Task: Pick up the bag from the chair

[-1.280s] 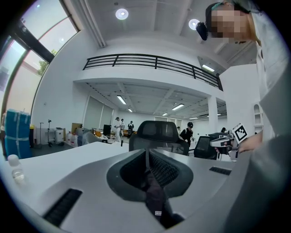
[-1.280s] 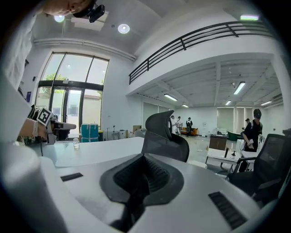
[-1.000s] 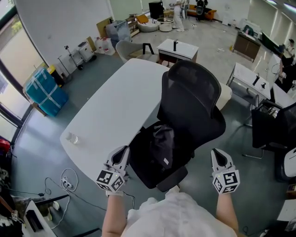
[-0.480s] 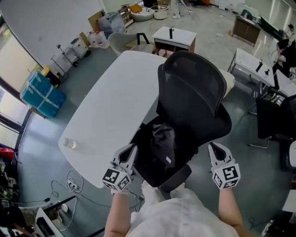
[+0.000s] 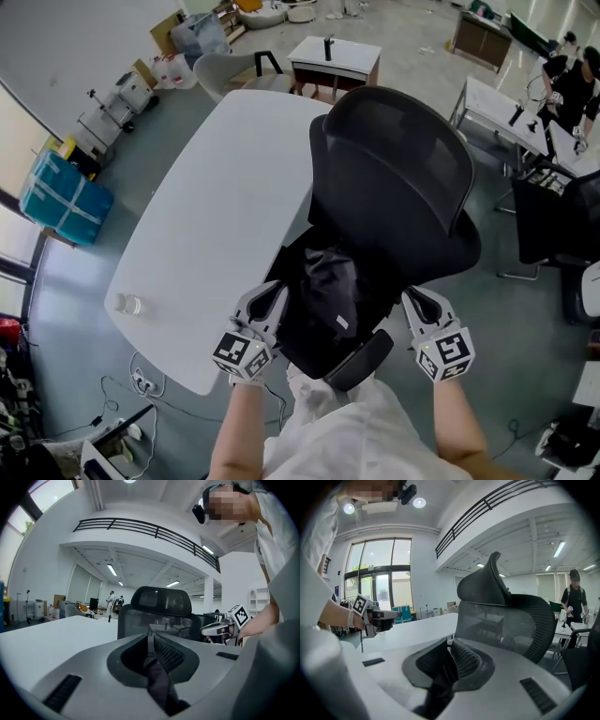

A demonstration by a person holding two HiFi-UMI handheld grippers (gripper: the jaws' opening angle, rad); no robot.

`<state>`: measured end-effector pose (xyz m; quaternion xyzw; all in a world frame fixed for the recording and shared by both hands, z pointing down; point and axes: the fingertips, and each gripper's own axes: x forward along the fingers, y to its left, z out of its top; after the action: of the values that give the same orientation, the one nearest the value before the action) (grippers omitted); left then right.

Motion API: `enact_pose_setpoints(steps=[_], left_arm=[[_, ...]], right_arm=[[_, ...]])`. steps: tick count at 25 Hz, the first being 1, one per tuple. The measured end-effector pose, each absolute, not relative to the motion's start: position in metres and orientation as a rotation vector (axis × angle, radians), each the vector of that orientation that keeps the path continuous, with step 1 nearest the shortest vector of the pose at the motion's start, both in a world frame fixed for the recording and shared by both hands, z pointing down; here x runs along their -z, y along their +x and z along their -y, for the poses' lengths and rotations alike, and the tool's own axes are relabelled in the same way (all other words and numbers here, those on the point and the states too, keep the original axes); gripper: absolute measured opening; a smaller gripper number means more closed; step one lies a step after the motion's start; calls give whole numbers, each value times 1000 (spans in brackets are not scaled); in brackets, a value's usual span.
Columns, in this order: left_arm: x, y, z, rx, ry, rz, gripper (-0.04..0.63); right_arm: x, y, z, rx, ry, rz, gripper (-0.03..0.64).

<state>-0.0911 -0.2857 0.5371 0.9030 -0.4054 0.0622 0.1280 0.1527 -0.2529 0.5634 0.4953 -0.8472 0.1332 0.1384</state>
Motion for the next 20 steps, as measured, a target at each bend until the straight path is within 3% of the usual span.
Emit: enact_pose_setpoints(steps=[1,3,10,16,20], left_arm=[[-541,-89,288,-188,2632,1162,41],[-548,-85,292,-206,2644,1127,42],[-584,-66,305,-275,2669,1005,95],[-622,-51,321,-393,2690,937,226],[-639,-45,334,-452,2684,909,242]], right_arm=[[-567,148,254,-395,1426,2452,26],[-574,138,258,-418,1408,2459,108],[-602,110,270,-461,1349,2463,152],[-637,92,282,-532,1305,2445,216],[-654,82,288,-555,1271,2420,261]])
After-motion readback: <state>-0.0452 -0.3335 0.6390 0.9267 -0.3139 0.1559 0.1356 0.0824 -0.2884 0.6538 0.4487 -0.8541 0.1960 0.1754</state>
